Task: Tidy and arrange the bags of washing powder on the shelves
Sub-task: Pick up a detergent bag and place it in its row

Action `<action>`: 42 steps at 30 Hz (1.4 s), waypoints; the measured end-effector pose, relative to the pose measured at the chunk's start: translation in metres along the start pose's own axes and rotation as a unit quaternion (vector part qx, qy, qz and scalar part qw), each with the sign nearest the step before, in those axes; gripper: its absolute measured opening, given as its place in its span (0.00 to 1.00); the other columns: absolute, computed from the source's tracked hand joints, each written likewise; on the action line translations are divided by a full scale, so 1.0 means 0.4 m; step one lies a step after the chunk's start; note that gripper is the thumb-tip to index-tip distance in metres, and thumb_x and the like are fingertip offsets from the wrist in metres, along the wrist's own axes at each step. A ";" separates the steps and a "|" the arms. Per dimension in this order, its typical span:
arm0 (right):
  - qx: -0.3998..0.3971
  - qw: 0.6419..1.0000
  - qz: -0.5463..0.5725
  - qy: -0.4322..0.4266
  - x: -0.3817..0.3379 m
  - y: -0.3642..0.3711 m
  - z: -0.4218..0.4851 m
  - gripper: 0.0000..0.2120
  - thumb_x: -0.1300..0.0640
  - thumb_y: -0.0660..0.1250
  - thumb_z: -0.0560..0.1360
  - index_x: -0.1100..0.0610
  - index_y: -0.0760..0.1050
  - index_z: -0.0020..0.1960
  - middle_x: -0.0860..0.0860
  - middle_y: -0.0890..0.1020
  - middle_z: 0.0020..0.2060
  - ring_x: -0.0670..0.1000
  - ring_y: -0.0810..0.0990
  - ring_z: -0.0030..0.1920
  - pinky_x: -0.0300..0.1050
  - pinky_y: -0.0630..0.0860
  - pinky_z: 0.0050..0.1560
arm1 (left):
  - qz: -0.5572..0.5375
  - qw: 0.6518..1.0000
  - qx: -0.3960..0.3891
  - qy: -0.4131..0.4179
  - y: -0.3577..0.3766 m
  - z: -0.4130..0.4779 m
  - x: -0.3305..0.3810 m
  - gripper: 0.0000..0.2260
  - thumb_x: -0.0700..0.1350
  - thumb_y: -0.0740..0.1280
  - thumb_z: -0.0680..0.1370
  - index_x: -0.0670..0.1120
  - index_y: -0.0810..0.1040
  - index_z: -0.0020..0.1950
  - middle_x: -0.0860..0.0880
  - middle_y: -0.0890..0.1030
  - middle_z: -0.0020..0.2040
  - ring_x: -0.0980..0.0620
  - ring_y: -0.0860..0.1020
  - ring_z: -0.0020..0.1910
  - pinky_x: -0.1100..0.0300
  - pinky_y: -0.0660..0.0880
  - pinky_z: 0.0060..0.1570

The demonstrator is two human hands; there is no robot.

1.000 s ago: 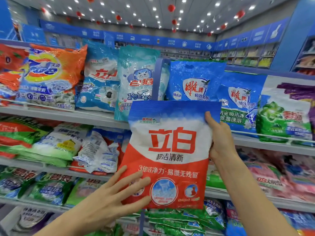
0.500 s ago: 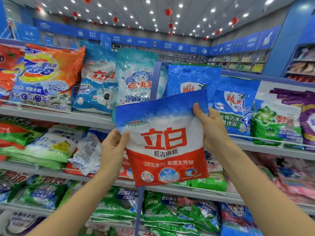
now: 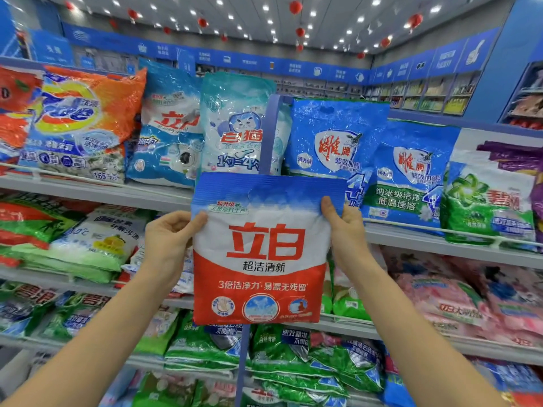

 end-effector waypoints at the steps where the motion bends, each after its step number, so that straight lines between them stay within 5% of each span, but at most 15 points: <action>1: -0.014 1.000 0.002 -0.005 0.003 0.012 -0.001 0.22 0.47 0.65 0.73 0.53 0.66 0.24 0.46 0.68 0.21 0.46 0.66 0.25 0.39 0.67 0.29 | 0.006 1.000 -0.002 -0.011 -0.016 -0.001 -0.006 0.07 0.45 0.70 0.67 0.42 0.79 0.39 0.51 0.83 0.32 0.54 0.80 0.32 0.61 0.77 0.33; 4: -0.068 0.997 0.015 -0.015 0.006 0.061 -0.010 0.22 0.44 0.65 0.72 0.64 0.74 0.35 0.62 0.73 0.29 0.53 0.74 0.34 0.48 0.73 0.38 | -0.003 0.999 -0.018 -0.034 -0.069 -0.002 -0.017 0.10 0.48 0.70 0.66 0.42 0.81 0.39 0.49 0.84 0.34 0.54 0.81 0.32 0.62 0.79 0.34; 8: -0.108 0.993 0.047 -0.004 0.019 0.138 -0.003 0.13 0.51 0.63 0.77 0.59 0.76 0.40 0.51 0.82 0.33 0.50 0.81 0.35 0.43 0.79 0.35 | -0.038 0.997 -0.019 -0.067 -0.148 0.006 -0.028 0.09 0.44 0.65 0.73 0.39 0.80 0.47 0.46 0.85 0.42 0.51 0.82 0.39 0.60 0.81 0.40; 11: -0.140 0.987 0.078 0.014 0.042 0.208 -0.006 0.10 0.55 0.62 0.78 0.58 0.77 0.43 0.46 0.85 0.34 0.46 0.83 0.36 0.38 0.78 0.33 | -0.121 0.986 -0.065 -0.098 -0.216 0.000 -0.044 0.13 0.42 0.63 0.77 0.44 0.76 0.61 0.45 0.81 0.59 0.48 0.80 0.55 0.56 0.79 0.50; 14: -0.154 0.984 0.086 0.031 0.073 0.274 -0.014 0.09 0.56 0.62 0.79 0.56 0.79 0.44 0.49 0.86 0.39 0.48 0.84 0.41 0.41 0.80 0.38 | -0.093 0.968 -0.113 -0.202 -0.251 -0.057 -0.144 0.44 0.57 0.82 0.54 0.45 0.72 0.65 0.45 0.81 0.59 0.46 0.80 0.54 0.50 0.79 0.50; 16: -0.157 0.982 0.088 0.057 0.114 0.308 -0.017 0.09 0.55 0.62 0.78 0.57 0.80 0.45 0.53 0.85 0.43 0.54 0.84 0.45 0.49 0.81 0.45 | -0.053 0.951 -0.118 -0.281 -0.260 -0.116 -0.240 0.53 0.58 0.83 0.42 0.42 0.72 0.63 0.44 0.84 0.53 0.44 0.82 0.50 0.51 0.80 0.47; 20: -0.135 0.984 0.037 0.111 0.202 0.348 -0.013 0.11 0.54 0.62 0.78 0.61 0.80 0.47 0.57 0.85 0.43 0.57 0.83 0.44 0.54 0.80 0.46 | 0.012 0.924 -0.124 -0.362 -0.296 -0.141 -0.358 0.53 0.53 0.85 0.42 0.44 0.71 0.64 0.43 0.84 0.53 0.43 0.82 0.52 0.52 0.78 0.48; 25: -0.082 0.990 -0.043 0.104 0.268 0.392 0.006 0.15 0.56 0.62 0.78 0.61 0.75 0.36 0.52 0.79 0.28 0.48 0.77 0.31 0.41 0.72 0.30 | 0.018 0.901 -0.098 -0.423 -0.402 -0.060 -0.407 0.50 0.49 0.85 0.41 0.42 0.73 0.61 0.37 0.83 0.52 0.35 0.81 0.50 0.44 0.78 0.51; 28: -0.142 0.976 -0.152 0.067 0.299 0.446 0.002 0.19 0.55 0.62 0.78 0.62 0.71 0.31 0.50 0.75 0.23 0.44 0.72 0.27 0.42 0.67 0.30 | 0.028 0.895 -0.086 -0.437 -0.509 -0.006 -0.402 0.51 0.46 0.85 0.39 0.40 0.73 0.60 0.35 0.83 0.50 0.35 0.83 0.43 0.48 0.81 0.37; 30: -0.215 0.960 -0.167 0.072 0.326 0.473 -0.008 0.13 0.56 0.61 0.79 0.63 0.78 0.43 0.47 0.83 0.37 0.46 0.82 0.40 0.47 0.76 0.40 | 0.034 0.884 -0.085 -0.458 -0.582 0.028 -0.410 0.51 0.45 0.85 0.37 0.41 0.73 0.59 0.34 0.83 0.49 0.34 0.82 0.42 0.48 0.80 0.33; 32: -0.271 0.943 -0.167 0.100 0.364 0.456 -0.032 0.12 0.59 0.60 0.80 0.57 0.77 0.60 0.43 0.81 0.55 0.42 0.78 0.58 0.35 0.74 0.56 | 0.043 0.878 -0.089 -0.468 -0.632 0.061 -0.427 0.51 0.46 0.84 0.37 0.42 0.74 0.58 0.33 0.82 0.49 0.32 0.82 0.42 0.43 0.81 0.36; 36: -0.284 0.906 -0.252 0.185 0.443 0.309 -0.114 0.09 0.54 0.62 0.78 0.44 0.81 0.48 0.37 0.83 0.48 0.33 0.78 0.49 0.28 0.73 0.49 | 0.022 0.873 -0.091 -0.479 -0.633 0.115 -0.474 0.47 0.45 0.84 0.36 0.41 0.77 0.55 0.34 0.83 0.48 0.35 0.83 0.39 0.45 0.80 0.34; 40: -0.128 0.943 -0.209 0.224 0.483 0.145 -0.103 0.18 0.46 0.66 0.73 0.62 0.82 0.48 0.49 0.86 0.39 0.46 0.84 0.42 0.38 0.80 0.45 | -0.016 0.862 -0.081 -0.500 -0.531 0.154 -0.531 0.29 0.41 0.80 0.54 0.40 0.78 0.53 0.36 0.84 0.43 0.39 0.83 0.34 0.48 0.79 0.29; 42: -0.014 0.954 -0.207 0.214 0.506 0.092 -0.052 0.14 0.57 0.64 0.77 0.68 0.79 0.49 0.51 0.85 0.35 0.48 0.84 0.38 0.35 0.79 0.40 | -0.022 0.858 -0.075 -0.508 -0.459 0.174 -0.556 0.20 0.41 0.72 0.61 0.40 0.78 0.52 0.38 0.84 0.41 0.42 0.83 0.33 0.49 0.79 0.28</action>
Point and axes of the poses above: each hand's wrist, its own z-axis towards the middle knuckle, its own y-axis out of the palm, x = y × z, the point moved 5 cm from there along z, towards the middle knuckle
